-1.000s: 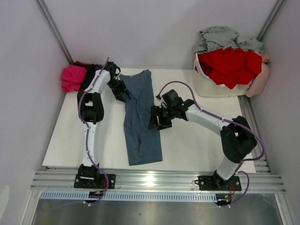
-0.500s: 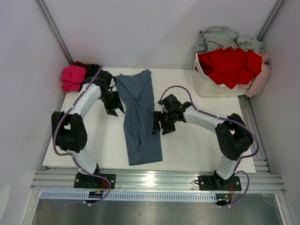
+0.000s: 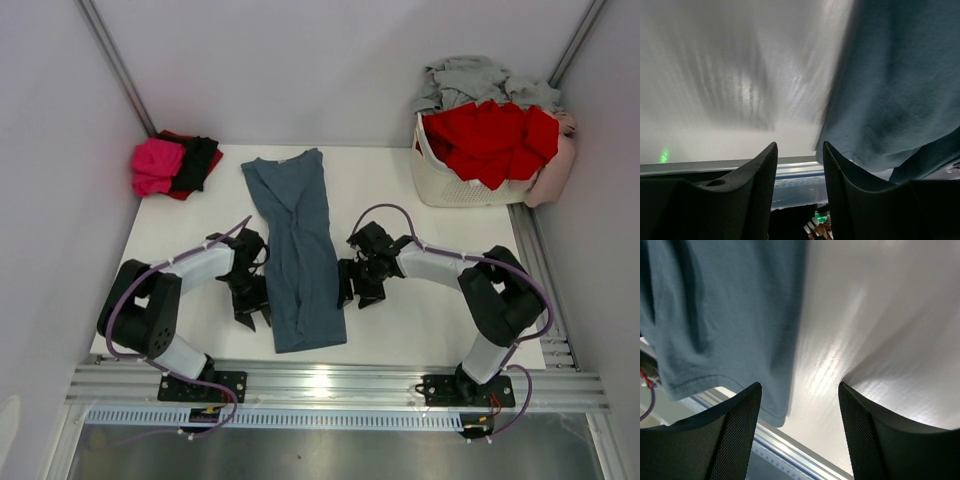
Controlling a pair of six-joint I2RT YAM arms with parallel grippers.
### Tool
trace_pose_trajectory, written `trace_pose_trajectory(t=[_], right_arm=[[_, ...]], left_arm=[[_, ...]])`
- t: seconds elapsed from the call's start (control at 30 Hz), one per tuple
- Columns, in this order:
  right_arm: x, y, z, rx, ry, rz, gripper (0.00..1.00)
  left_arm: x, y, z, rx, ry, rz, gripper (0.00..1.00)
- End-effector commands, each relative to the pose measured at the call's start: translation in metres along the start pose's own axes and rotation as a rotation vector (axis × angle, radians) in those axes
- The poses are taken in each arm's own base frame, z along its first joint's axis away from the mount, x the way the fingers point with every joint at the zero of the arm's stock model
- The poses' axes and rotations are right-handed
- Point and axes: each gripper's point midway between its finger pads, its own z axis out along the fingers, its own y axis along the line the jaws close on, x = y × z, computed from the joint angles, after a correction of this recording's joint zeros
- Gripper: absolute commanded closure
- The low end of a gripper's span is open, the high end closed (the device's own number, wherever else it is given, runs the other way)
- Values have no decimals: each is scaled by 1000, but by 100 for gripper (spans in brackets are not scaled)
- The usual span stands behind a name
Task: Fold and stack the t-shirts
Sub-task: Rotate the tshirt 90 degrees
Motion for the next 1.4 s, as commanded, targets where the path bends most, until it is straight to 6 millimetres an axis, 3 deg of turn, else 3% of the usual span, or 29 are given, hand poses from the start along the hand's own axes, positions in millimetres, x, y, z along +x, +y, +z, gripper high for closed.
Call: trace_pose_trajectory(t=[0.0, 0.2, 0.4, 0.5, 0.53, 0.6, 0.73, 0.83, 0.87, 0.93, 1.1, 1.3, 1.37], right_arm=[[12, 5, 11, -45, 31, -3, 33], [28, 16, 22, -91, 94, -21, 37], [38, 24, 24, -146, 116, -17, 51], [45, 24, 26, -164, 132, -5, 74], [48, 23, 27, -165, 140, -1, 89], [51, 23, 27, -168, 149, -2, 99], [55, 23, 24, -167, 151, -5, 100], [58, 24, 19, -160, 151, -9, 100], [61, 22, 17, -153, 155, -7, 100], [64, 21, 14, -147, 156, -7, 100], [76, 17, -1, -125, 159, -7, 100], [81, 9, -12, -81, 142, -3, 100], [78, 10, -12, -79, 137, -11, 87]], left_arm=[[-5, -26, 2, 87, -36, 11, 55], [0, -39, 4, 119, -23, 16, 55], [17, -46, 13, 134, 28, 55, 55], [32, -55, 24, 157, 101, 99, 56], [39, -57, 30, 147, 129, 117, 56], [52, -61, 35, 156, 177, 158, 57], [70, -54, 44, 137, 235, 193, 61], [79, -46, 44, 137, 253, 193, 76], [80, -46, 41, 145, 243, 198, 93], [88, -39, 40, 137, 259, 194, 99], [99, -25, 37, 107, 271, 206, 99], [105, -25, 36, 105, 289, 204, 94], [107, -25, 33, 113, 295, 204, 89]])
